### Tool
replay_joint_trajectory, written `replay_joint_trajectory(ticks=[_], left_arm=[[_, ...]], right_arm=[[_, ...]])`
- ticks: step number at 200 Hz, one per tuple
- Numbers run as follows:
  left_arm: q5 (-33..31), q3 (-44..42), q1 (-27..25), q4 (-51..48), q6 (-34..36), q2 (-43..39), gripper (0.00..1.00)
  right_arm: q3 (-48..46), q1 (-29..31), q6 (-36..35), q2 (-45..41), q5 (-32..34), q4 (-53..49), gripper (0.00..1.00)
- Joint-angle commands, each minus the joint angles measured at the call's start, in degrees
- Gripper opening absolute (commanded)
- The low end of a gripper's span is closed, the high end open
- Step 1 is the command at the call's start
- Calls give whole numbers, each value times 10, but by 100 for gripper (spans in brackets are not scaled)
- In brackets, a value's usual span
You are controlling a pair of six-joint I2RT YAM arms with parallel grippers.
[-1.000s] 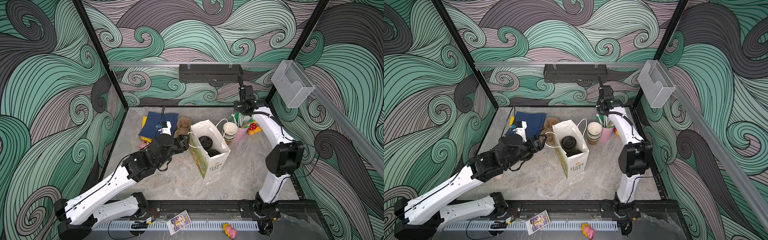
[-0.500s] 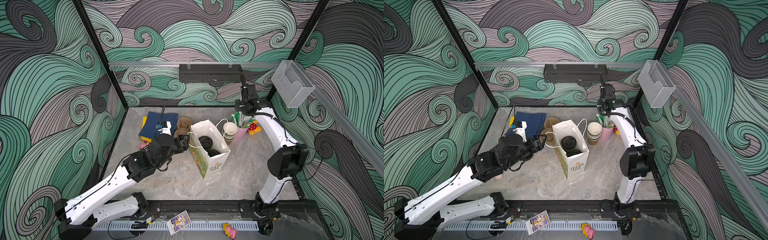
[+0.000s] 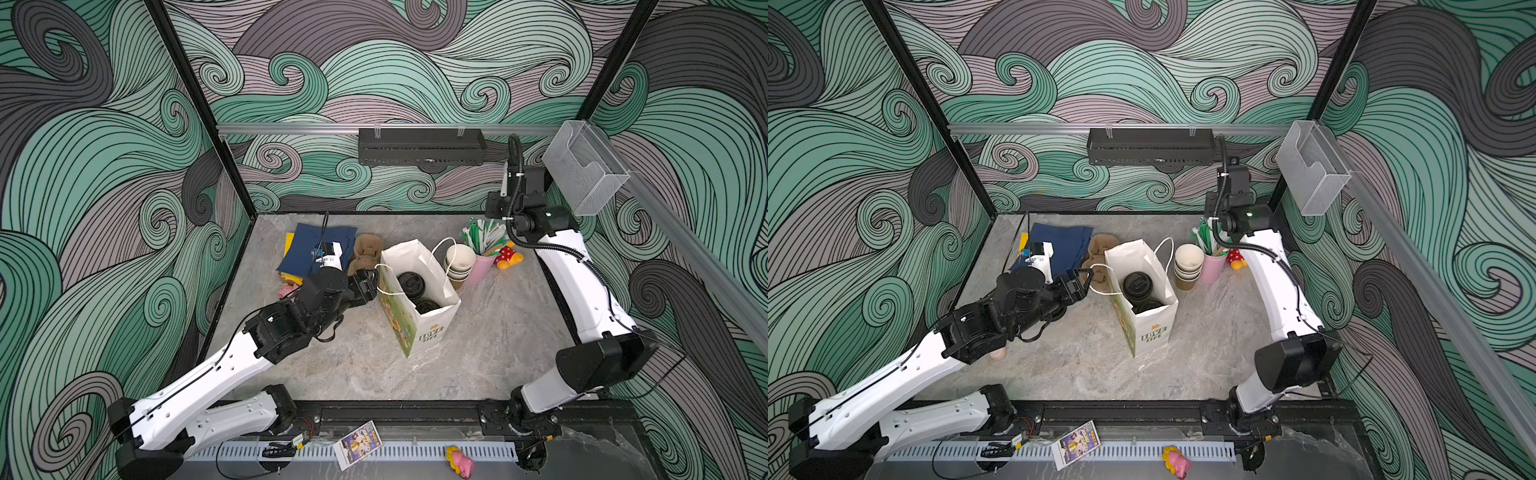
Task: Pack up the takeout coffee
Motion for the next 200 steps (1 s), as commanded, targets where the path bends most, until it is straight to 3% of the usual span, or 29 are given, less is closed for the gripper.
replay_joint_trajectory(ticks=[1, 48, 89, 155, 200], left_arm=[[17, 8, 3, 12, 16, 2, 74], [55, 8, 3, 22, 38, -8, 75], [78, 6, 4, 27, 37, -3, 75], [90, 6, 4, 30, 33, -2, 49], [90, 7, 3, 30, 33, 0, 31]], right_arm=[[-2, -3, 11, -49, -24, -14, 7], [9, 8, 34, -152, -110, -68, 7], [50, 64, 36, -215, -142, -99, 7], [127, 134, 84, -203, -273, -128, 6], [129, 226, 65, -134, -244, -187, 5]])
